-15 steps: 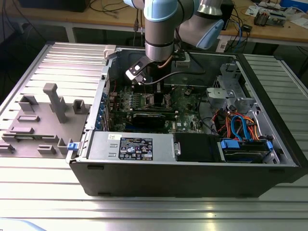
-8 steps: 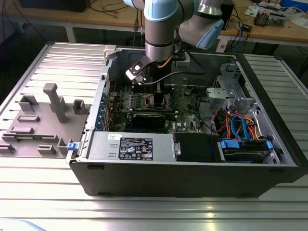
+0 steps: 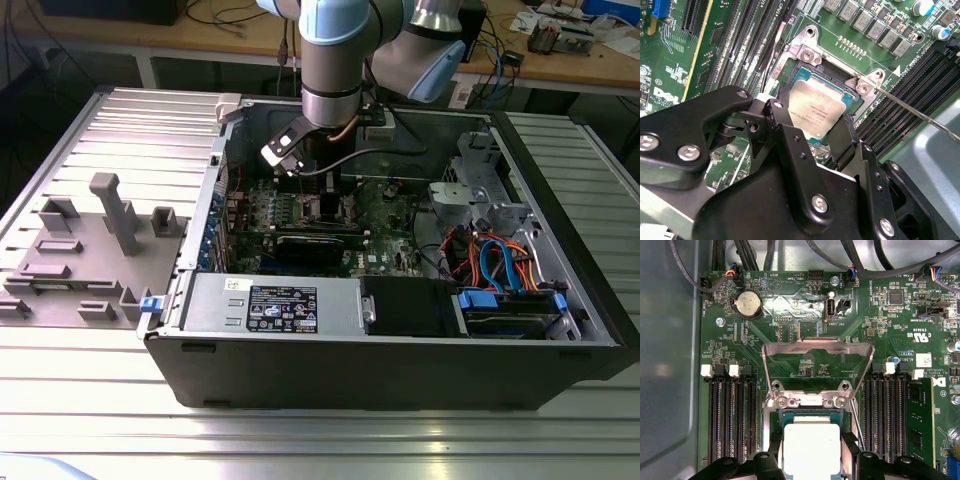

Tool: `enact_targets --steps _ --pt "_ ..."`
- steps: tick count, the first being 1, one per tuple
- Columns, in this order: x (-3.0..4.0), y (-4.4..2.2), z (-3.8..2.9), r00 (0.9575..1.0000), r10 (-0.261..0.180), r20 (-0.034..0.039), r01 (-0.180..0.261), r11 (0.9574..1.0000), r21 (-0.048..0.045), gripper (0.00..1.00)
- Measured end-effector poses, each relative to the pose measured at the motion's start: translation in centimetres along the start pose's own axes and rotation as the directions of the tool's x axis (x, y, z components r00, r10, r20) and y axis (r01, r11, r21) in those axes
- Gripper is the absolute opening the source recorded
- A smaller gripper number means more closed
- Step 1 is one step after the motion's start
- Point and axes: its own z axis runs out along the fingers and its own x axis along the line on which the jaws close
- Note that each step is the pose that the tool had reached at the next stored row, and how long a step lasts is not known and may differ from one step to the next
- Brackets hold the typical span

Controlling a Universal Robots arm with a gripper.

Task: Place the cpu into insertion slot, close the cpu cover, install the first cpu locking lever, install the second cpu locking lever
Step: 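Place the cpu into insertion slot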

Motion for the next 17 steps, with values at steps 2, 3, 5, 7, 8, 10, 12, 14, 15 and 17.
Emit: enact_targets --steps 2,3,5,7,8,10,12,14,15,17 --pt "0.01 0.0 0.01 1.0 0.0 -0.0005 0.0 1.0 0.0 0.62" --pt "0.01 0.0 0.0 1.0 0.0 -0.0002 0.0 1.0 0.0002 0.62" --pt "0.0 0.0 0.0 1.0 0.0 -0.0001 0.0 1.0 0.0003 0.62" --pt "0.0 0.0 0.0 1.0 0.0 0.0 0.0 1.0 0.0003 0.62" --pt "0.0 0.0 0.0 1.0 0.0 0.0 0.0 1.0 0.0003 0.62" --pt "0.0 0.0 0.0 1.0 0.0 0.0 0.0 1.0 0.0003 0.62" --pt "0.0 0.0 -0.01 1.0 0.0 0.0001 0.0 1.0 0.0003 0.62" --pt "0.01 0.0 -0.02 1.0 0.0 0.0 0.0 1.0 0.0002 0.62" --pt "0.0 0.0 -0.08 1.0 0.0 0.0 0.0 1.0 0.0003 0.62" --pt "-0.01 0.0 -0.16 1.0 0.001 -0.0003 -0.001 1.0 0.0004 0.62"
